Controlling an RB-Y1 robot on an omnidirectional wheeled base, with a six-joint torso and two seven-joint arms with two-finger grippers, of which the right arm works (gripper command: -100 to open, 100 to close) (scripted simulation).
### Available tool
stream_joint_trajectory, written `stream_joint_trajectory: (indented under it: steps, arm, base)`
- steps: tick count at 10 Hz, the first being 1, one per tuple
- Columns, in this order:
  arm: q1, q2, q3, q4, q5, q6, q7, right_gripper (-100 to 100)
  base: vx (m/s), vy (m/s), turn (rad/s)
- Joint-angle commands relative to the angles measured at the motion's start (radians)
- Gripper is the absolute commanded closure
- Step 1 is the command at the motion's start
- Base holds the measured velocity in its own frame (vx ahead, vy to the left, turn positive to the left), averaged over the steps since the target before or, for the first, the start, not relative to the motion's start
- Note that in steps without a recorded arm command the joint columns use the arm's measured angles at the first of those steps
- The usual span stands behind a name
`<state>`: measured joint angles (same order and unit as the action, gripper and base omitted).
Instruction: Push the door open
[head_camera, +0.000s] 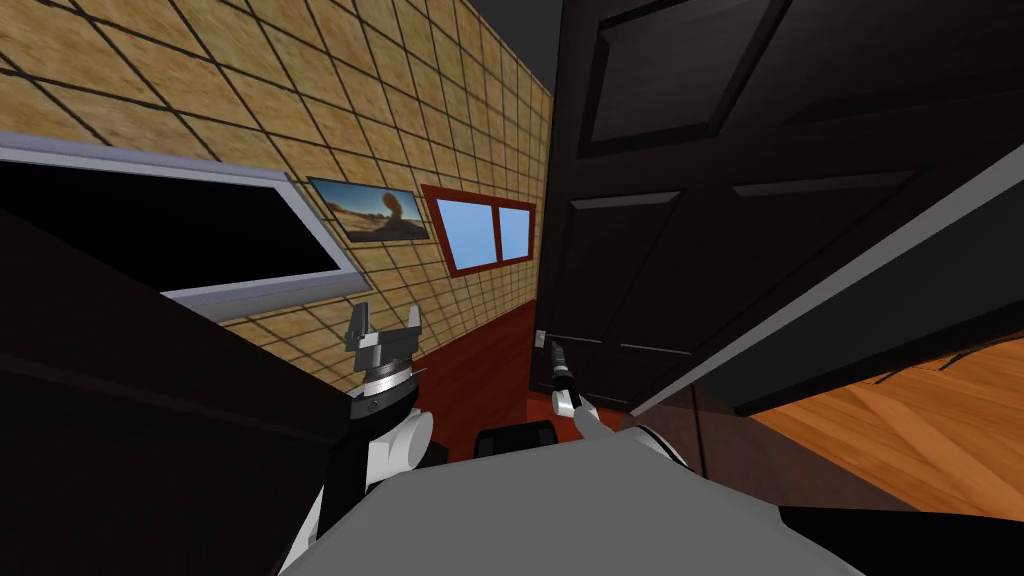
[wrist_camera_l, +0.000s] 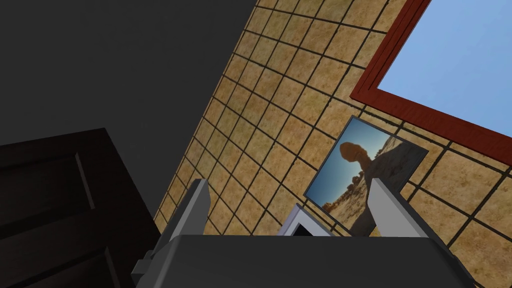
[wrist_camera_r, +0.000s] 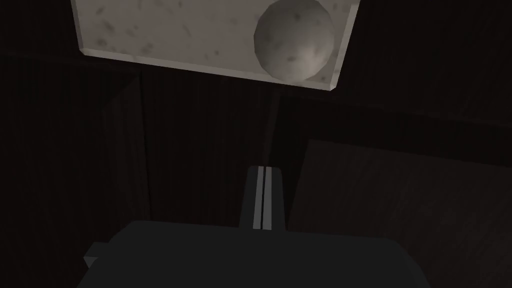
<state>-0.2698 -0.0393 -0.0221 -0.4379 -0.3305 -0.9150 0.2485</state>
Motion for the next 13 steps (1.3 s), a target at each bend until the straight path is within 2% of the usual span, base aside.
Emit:
stream_joint_trajectory:
  steps: [1, 7, 11, 12, 13]
  arm:
    - [-0.001, -0.006, 0.012, 0.0, -0.032, -0.005, 0.016, -100]
    - [-0.017, -0.003, 0.046, 0.015, -0.135, -0.03, 0.066, -100]
    - [-0.028, 0.016, 0.069, 0.026, -0.205, -0.048, 0.099, -100]
    - [-0.033, 0.029, 0.079, 0.031, -0.237, -0.055, 0.115, -100]
    - [-0.035, 0.037, 0.084, 0.033, -0.252, -0.059, 0.122, -100]
  base:
    - [-0.103, -0.054, 0.044]
    - [-0.081, -0.026, 0.046]
    - [-0.075, -0.009, 0.049]
    - [-0.116, 0.016, 0.077]
    - [-0.118, 0.017, 0.07]
